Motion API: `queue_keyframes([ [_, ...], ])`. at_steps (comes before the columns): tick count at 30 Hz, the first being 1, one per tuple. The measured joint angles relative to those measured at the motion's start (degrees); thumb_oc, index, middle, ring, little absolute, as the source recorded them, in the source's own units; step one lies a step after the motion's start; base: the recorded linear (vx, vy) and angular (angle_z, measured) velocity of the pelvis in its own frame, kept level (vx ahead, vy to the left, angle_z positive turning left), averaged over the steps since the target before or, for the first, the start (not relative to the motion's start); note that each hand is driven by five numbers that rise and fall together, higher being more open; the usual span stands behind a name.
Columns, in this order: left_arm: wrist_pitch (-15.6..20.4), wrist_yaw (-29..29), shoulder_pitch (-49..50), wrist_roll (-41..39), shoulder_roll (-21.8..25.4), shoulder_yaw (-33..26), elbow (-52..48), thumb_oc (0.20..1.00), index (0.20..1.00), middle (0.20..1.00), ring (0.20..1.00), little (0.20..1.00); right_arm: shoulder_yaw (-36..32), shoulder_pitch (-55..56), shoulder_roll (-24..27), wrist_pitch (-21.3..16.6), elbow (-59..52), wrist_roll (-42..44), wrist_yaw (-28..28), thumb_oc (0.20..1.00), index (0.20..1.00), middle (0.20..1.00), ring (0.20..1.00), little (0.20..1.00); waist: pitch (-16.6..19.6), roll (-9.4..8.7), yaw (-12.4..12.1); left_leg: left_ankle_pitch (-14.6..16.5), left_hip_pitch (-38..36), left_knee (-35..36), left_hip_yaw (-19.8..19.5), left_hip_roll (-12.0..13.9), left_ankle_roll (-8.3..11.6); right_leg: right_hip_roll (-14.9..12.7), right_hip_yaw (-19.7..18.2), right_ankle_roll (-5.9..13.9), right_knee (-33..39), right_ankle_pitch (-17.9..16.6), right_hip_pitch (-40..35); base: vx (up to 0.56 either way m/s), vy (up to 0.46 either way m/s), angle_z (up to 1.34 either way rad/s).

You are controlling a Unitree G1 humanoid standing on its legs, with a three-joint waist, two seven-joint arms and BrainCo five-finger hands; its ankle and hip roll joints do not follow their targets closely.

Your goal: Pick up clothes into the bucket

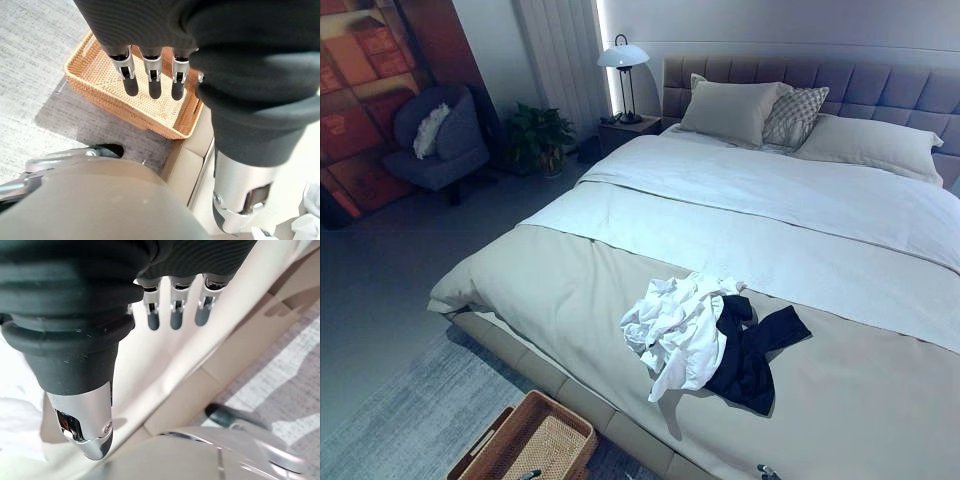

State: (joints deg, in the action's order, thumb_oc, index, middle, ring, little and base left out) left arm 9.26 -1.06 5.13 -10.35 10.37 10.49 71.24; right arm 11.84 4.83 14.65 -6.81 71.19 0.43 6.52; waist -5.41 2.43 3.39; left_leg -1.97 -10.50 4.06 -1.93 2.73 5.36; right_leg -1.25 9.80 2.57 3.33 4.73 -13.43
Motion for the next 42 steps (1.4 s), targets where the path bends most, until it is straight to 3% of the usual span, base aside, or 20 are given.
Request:
queue_keyframes([
  [21,-0.06,-0.79,0.36,2.87,-0.27,0.65,0.94,1.000,1.000,1.000,1.000,1.000,-2.30,0.12,0.11,0.47,-0.60,2.92,1.18,1.000,1.000,1.000,1.000,1.000,0.98,0.56,0.04,0.00,0.81,0.38,0.09,-0.02,0.00,-0.06,-0.03,-0.06,-0.01,-0.24,0.88,0.00,0.001,0.00],
  [27,0.14,-2.01,0.20,2.86,-0.63,0.70,0.05,1.000,1.000,1.000,1.000,1.000,-5.30,-3.04,5.33,0.40,-9.41,6.00,4.24,1.000,1.000,1.000,1.000,1.000,-1.00,1.39,-0.02,-0.42,4.90,-0.60,0.08,-0.20,-0.38,-0.24,0.02,-0.08,-0.05,-1.57,4.77,-0.07,0.027,-0.01],
  [31,0.41,-3.55,-0.72,2.86,-0.51,0.76,-1.87,1.000,1.000,1.000,1.000,1.000,-6.27,-9.93,11.59,-0.40,-17.87,3.99,8.34,1.000,1.000,1.000,1.000,1.000,-4.55,1.63,0.09,-0.76,7.35,-1.40,0.18,-0.70,-0.74,-0.60,0.08,0.14,0.32,-3.21,6.54,-0.04,0.053,-0.03],
  [35,1.21,-5.02,-1.60,2.84,0.11,1.81,-2.73,1.000,1.000,1.000,1.000,1.000,-5.16,-17.54,14.32,-0.28,-18.31,-0.12,11.74,1.000,1.000,1.000,1.000,1.000,-6.42,1.32,-0.95,-0.74,8.58,-1.64,0.23,-1.04,-0.73,-0.92,-0.34,0.53,0.43,-3.10,7.81,-0.02,0.058,-0.02],
  [39,1.29,-6.53,-3.23,2.56,0.88,2.54,-3.60,1.000,1.000,1.000,1.000,1.000,1.65,-29.31,15.69,0.36,-16.00,-4.26,14.09,1.000,1.000,1.000,1.000,1.000,-8.67,0.70,-1.39,-0.88,11.58,-2.97,0.39,-1.54,-0.94,-1.48,-0.98,0.72,-0.55,-3.69,10.74,-0.04,0.079,-0.06],
  [40,1.33,-6.92,-3.79,2.56,1.17,3.29,-3.91,1.000,1.000,1.000,1.000,1.000,3.51,-32.16,15.59,0.51,-14.83,-5.72,14.47,1.000,1.000,1.000,1.000,1.000,-9.31,0.74,-2.77,-0.89,12.30,-3.61,0.35,-2.05,-0.97,-1.82,-0.99,0.75,-1.41,-3.69,11.49,-0.03,0.095,-0.13],
  [42,1.41,-7.49,-4.92,2.35,1.33,4.69,-4.85,1.000,1.000,1.000,1.000,1.000,5.93,-36.60,15.55,0.83,-13.59,-7.93,15.09,1.000,1.000,1.000,1.000,1.000,-10.14,0.88,-3.21,-0.89,13.77,-4.20,0.46,-2.05,-0.99,-2.15,-1.57,0.85,-2.87,-3.56,13.55,-0.02,0.081,-0.07],
])
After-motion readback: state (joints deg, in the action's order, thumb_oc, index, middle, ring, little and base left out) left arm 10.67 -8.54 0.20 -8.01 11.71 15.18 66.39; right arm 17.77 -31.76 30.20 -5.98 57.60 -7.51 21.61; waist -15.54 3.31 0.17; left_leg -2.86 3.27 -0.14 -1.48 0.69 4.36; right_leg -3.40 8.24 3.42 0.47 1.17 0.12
